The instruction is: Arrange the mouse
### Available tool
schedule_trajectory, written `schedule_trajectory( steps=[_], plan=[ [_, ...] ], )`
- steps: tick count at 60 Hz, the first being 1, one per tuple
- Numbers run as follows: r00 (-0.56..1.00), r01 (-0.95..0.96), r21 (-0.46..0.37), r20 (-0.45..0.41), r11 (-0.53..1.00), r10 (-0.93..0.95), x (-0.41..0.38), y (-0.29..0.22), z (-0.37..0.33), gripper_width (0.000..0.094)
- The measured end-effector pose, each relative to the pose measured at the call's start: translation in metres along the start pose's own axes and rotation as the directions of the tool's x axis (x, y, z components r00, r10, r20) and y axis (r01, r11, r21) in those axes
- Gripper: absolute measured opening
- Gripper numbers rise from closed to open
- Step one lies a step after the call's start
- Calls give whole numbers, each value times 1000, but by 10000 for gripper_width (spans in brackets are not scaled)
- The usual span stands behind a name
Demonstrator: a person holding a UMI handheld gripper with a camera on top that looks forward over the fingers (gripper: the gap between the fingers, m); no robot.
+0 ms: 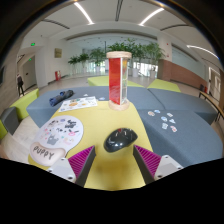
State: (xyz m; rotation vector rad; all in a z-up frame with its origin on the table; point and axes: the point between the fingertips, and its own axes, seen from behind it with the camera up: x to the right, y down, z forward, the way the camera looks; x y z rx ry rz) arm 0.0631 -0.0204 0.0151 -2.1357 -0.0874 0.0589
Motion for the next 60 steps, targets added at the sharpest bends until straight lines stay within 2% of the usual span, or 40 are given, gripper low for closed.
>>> schedule_trajectory(
  steps=[9, 17, 19, 20, 22, 28, 33, 37, 44, 51, 55, 60],
  plan=[
    [999, -44, -24, 5, 999, 45, 6, -15, 45, 839],
    [1000, -2, -34, -10, 999, 1, -4, -32, 83, 813],
    [1000, 1, -37, -7, 999, -2, -8, -35, 90, 776],
    [1000, 2, -40, -10, 999, -2, -9, -36, 94, 790],
    [1000, 4, -49, -31, 999, -6, -8, -35, 101, 545],
    [995, 3, -29, -98, 1000, -6, -6, -36, 103, 515],
    [992, 10, -42, -125, 999, -15, -4, -35, 102, 444],
    [993, -38, -43, -115, 998, 33, -8, -43, 92, 425],
    [993, -55, 117, -101, 992, 67, -32, -120, 45, 427],
    [999, -33, 221, -12, 975, 37, -103, -182, 9, 426],
    [1000, -3, 226, 21, 974, -1, -150, -182, 4, 425],
    [998, 44, 139, 48, 989, -51, -188, -142, 34, 420]
  ],
)
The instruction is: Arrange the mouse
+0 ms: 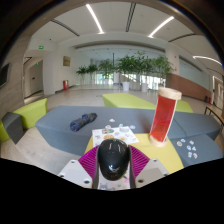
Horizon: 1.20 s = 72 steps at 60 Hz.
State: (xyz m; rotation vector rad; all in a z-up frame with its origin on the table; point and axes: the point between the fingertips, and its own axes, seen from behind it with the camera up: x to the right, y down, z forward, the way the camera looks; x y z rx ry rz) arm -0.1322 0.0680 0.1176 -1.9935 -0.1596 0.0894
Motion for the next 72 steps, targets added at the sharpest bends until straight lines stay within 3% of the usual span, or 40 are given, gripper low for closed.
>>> schedule_trajectory(
  steps=[7, 12, 14, 17, 25, 28, 29, 30, 43, 57, 72],
  plan=[
    [1000, -20, -159, 10, 987, 21, -23, 83, 29, 420],
    [999, 24, -212, -16, 977, -28, -22, 118, 33, 425],
    [999, 36, -176, -19, 984, -39, -23, 114, 33, 423],
    [998, 52, -201, -20, 978, -57, -21, 116, 35, 425],
    [998, 53, -277, -11, 959, -59, -23, 120, 35, 575],
    [997, 70, -306, -2, 950, -74, -23, 123, 29, 764],
    [997, 76, -304, 6, 950, -77, -24, 121, 27, 838],
    [997, 81, -299, 18, 951, -80, -26, 119, 22, 852],
    [988, 150, -207, 78, 967, -137, -45, 87, -71, 833],
    [967, 236, -135, 135, 962, -218, -67, 87, -173, 831],
    [978, 168, -135, 143, 976, -149, -45, 96, -204, 833]
  ],
)
